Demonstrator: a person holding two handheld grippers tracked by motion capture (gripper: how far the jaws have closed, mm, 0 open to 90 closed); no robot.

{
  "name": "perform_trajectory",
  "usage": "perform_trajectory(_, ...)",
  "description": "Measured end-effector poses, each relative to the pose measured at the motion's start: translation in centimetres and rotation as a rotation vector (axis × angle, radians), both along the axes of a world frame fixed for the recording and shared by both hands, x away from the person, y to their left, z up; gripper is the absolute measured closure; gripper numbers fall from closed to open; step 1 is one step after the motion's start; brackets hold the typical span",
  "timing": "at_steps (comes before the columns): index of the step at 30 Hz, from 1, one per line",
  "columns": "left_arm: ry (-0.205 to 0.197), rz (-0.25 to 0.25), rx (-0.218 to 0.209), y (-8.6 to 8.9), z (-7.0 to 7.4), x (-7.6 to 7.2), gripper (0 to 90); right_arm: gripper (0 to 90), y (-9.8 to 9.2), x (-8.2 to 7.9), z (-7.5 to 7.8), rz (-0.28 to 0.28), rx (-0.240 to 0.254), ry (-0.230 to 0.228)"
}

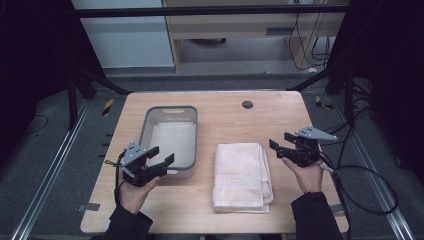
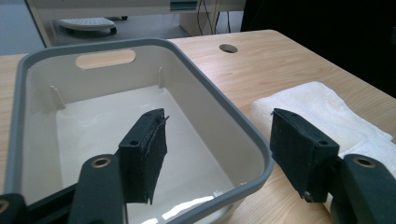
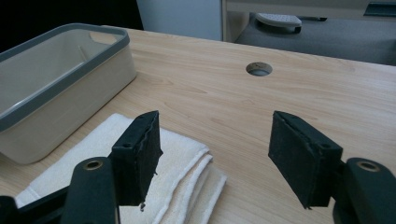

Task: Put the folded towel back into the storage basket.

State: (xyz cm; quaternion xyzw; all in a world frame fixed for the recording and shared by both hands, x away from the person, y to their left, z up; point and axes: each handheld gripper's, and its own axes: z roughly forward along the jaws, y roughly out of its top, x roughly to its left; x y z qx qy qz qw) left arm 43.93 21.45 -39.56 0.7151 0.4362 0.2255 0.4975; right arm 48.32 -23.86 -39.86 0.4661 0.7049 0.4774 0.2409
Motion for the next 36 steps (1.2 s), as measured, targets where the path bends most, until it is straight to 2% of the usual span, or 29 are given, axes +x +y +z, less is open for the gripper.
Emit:
perform_trajectory(9, 0.013, -0.038, 0.003, -2.2, -0.2, 0.2, 36.9, 34.1, 0.5, 0.6, -0.3, 0.011, -0.002, 0.004)
perform_trajectory(21, 0.032, -0.102, 0.037, -5.5, -1.1, 0.2, 36.9, 30.2, 0.9, 1.0, -0.8, 0.027, -0.011, 0.003)
perform_trajectory(30, 0.052, -0.144, 0.06, -7.6, -1.9, 0.2, 36.9, 25.9, 1.3, 1.5, -1.2, 0.028, -0.003, 0.02)
perform_trajectory(32, 0.056, -0.15, 0.065, -8.0, -2.0, 0.2, 37.0, 25.3, 1.4, 1.6, -1.4, 0.033, -0.006, 0.026)
perform_trajectory(36, 0.059, -0.165, 0.076, -8.8, -2.3, 0.1, 37.2, 25.9, 1.6, 1.7, -1.7, 0.032, -0.042, 0.03)
